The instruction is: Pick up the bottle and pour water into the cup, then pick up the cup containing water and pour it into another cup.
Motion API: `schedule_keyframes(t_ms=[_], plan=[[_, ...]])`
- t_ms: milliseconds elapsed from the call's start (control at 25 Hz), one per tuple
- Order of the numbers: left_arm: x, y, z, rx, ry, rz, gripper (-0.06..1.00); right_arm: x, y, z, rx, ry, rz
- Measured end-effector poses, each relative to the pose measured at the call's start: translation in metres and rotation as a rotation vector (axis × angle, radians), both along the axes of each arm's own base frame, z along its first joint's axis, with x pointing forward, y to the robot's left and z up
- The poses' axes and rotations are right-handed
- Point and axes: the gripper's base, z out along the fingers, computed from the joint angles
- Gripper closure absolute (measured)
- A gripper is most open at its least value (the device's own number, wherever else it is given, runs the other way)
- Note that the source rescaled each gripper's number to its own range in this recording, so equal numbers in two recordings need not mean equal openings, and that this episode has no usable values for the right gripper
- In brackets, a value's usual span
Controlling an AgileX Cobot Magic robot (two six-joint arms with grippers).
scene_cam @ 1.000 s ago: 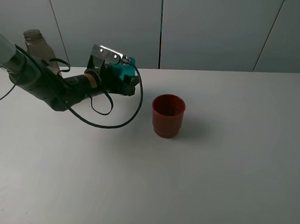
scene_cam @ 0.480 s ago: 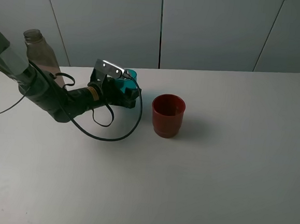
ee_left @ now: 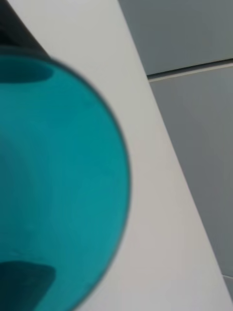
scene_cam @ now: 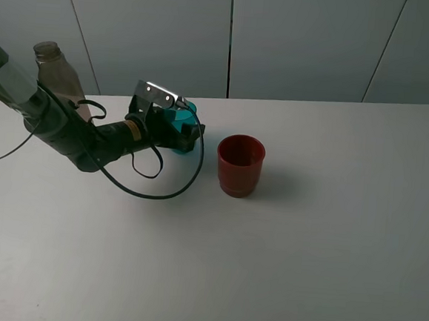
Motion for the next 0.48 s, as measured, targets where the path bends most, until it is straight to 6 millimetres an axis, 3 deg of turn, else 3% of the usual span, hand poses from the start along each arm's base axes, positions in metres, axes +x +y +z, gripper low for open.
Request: schedule_keyframes(t_ms=[240,480], plan=[[0.003,0.000,0.050,0.013,-0.057,0.003,-0.04,0.000,0.000,0.000,0.000,0.000,0.000],[-0.006,0.011,0.135,0.109,-0.062,0.056,-0.05,0.000,0.000,0.000,0.000,0.000,0.000]])
